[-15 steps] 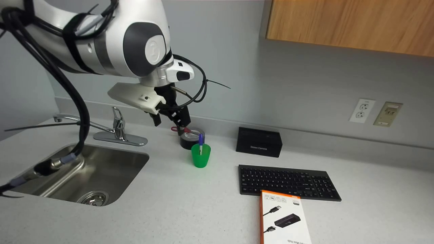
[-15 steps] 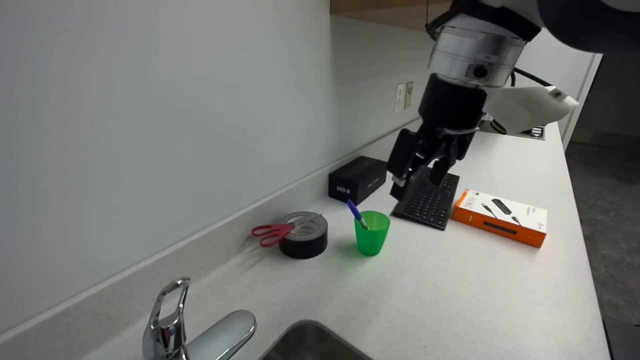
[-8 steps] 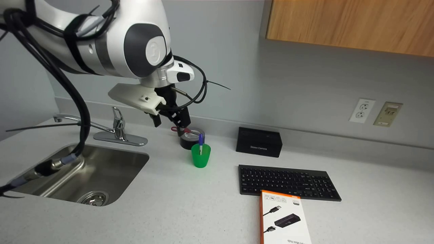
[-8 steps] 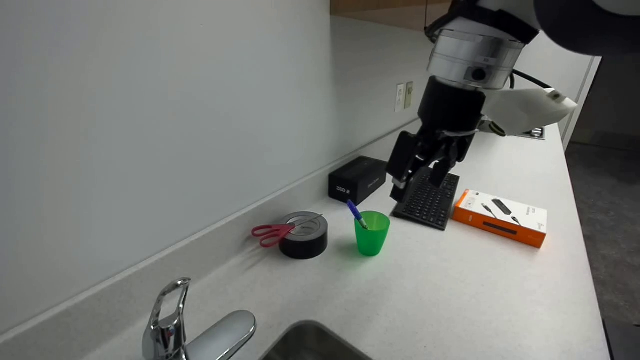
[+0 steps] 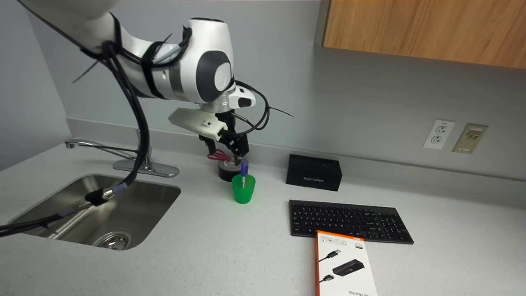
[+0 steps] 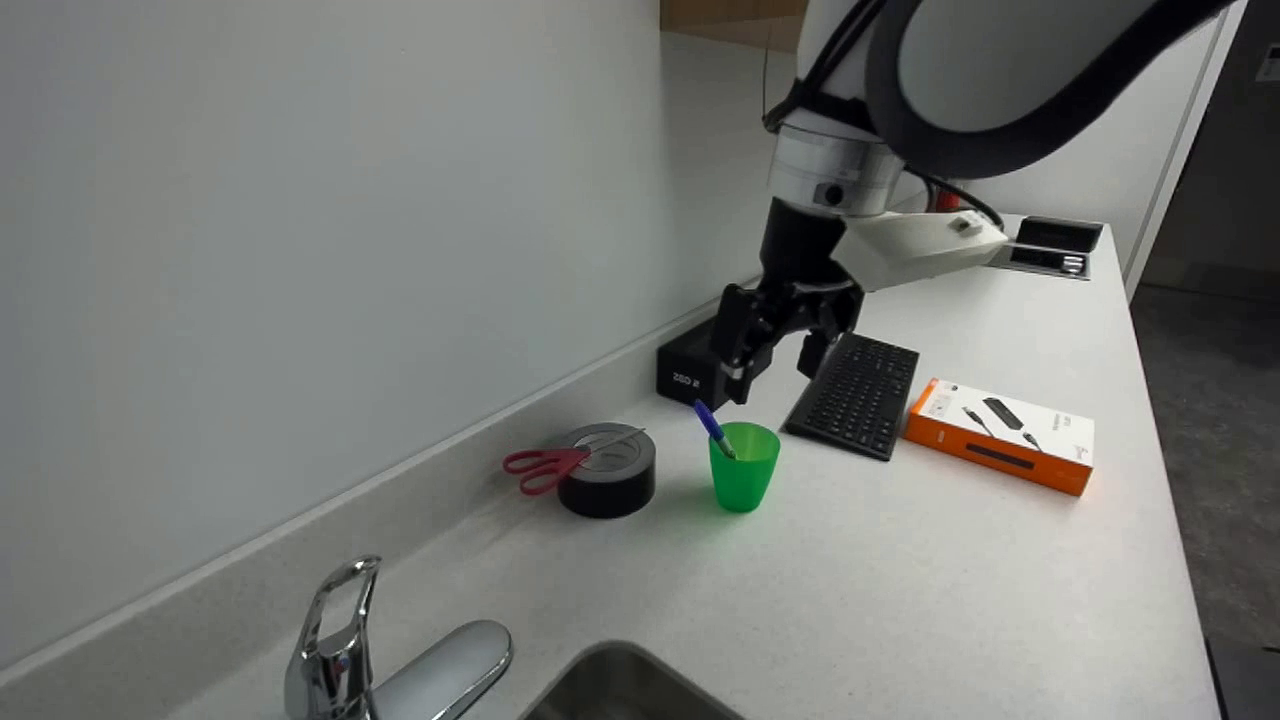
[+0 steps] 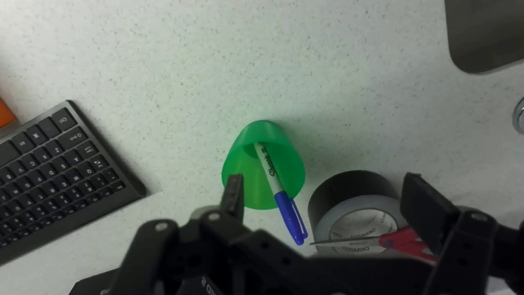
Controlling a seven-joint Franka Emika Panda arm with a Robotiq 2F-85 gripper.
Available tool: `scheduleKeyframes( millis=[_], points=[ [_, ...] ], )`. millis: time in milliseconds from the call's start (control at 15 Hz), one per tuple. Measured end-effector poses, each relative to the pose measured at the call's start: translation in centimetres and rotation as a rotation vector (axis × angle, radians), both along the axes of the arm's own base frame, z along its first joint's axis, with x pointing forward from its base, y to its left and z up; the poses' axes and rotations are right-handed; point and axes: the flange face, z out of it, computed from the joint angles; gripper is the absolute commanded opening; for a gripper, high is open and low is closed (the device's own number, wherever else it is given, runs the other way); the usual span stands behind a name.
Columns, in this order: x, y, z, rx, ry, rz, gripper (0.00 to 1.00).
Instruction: Pick up the pen from the green cup and put it on the countertop.
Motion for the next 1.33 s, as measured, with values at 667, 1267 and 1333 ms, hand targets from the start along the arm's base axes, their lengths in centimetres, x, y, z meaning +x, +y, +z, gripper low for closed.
scheduleKeyframes(
  millis=[667, 1267, 1333],
  points=[
    [6.1, -3.5, -3.7, -0.009, 0.037, -0.047, 1.0],
    [7.0, -2.5, -4.5, -0.014, 0.025, -0.034, 1.0],
    [7.3, -2.4, -4.8, -0.015, 0.028, -0.034, 1.0]
  ],
)
